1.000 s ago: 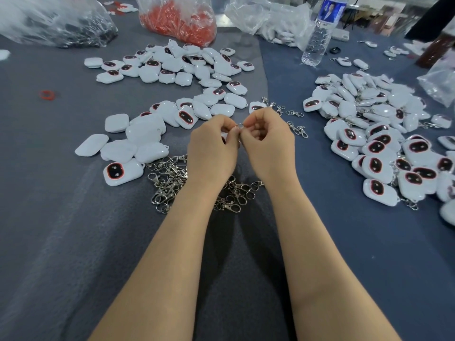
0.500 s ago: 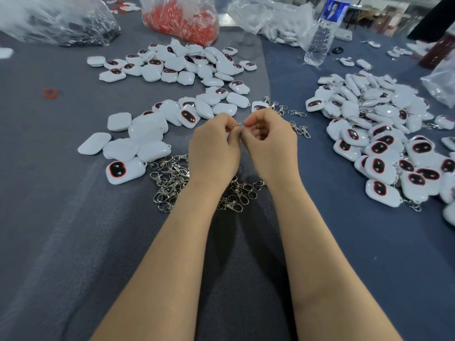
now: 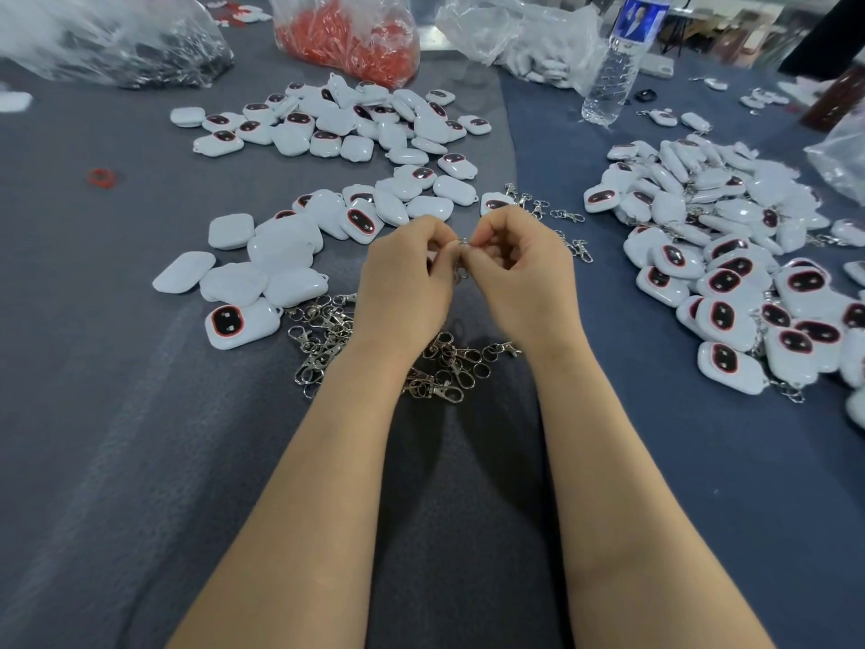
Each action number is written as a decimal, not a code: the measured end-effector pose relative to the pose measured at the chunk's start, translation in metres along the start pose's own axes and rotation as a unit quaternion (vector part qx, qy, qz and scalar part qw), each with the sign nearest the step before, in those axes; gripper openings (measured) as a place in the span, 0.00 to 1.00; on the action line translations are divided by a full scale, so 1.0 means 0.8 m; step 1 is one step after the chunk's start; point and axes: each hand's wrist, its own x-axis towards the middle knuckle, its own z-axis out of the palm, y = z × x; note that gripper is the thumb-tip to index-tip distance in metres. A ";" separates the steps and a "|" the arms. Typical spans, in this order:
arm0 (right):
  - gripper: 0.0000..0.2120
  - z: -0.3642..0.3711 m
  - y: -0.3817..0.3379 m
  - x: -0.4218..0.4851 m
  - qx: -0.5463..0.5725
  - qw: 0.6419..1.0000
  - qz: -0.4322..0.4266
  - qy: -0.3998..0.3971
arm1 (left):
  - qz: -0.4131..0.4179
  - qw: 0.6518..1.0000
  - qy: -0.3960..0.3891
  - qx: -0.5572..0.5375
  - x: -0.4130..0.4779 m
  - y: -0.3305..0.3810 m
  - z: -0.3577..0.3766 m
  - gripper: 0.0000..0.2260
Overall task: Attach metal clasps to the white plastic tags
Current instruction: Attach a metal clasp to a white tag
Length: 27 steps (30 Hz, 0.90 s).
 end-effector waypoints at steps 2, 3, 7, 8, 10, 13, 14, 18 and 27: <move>0.14 -0.003 -0.001 0.000 0.004 1.000 0.010 0.018 | -0.011 0.999 -0.014 -0.027 0.002 -0.001 -0.001 0.03; 0.13 -0.005 0.000 0.001 0.008 0.999 0.022 0.033 | -0.027 0.999 -0.021 -0.037 0.003 -0.001 -0.001 0.05; 0.11 -0.008 0.003 0.002 0.000 0.995 0.065 0.075 | -0.153 0.980 0.004 -0.125 0.008 -0.002 -0.001 0.16; 0.11 -0.007 0.004 0.002 -0.006 0.995 0.069 0.073 | -0.182 0.973 0.018 -0.141 0.009 -0.001 -0.002 0.18; 0.12 -0.004 0.004 0.002 -0.016 0.995 0.070 0.062 | -0.246 0.945 0.028 -0.214 0.012 0.004 -0.003 0.20; 0.12 0.000 0.003 0.002 -0.032 0.996 0.065 0.051 | -0.327 0.881 -0.023 -0.342 0.012 0.014 -0.004 0.11; 0.12 0.000 0.003 0.002 -0.035 0.996 0.064 0.050 | -0.331 0.868 -0.048 -0.367 0.011 0.016 -0.005 0.07; 0.11 -0.001 0.004 0.002 -0.041 0.995 0.071 0.064 | -0.265 0.876 -0.082 -0.395 0.007 0.010 -0.002 0.06; 0.11 -0.004 0.004 0.003 -0.041 0.993 0.082 0.076 | -0.185 0.921 -0.106 -0.327 0.000 0.009 -0.003 0.10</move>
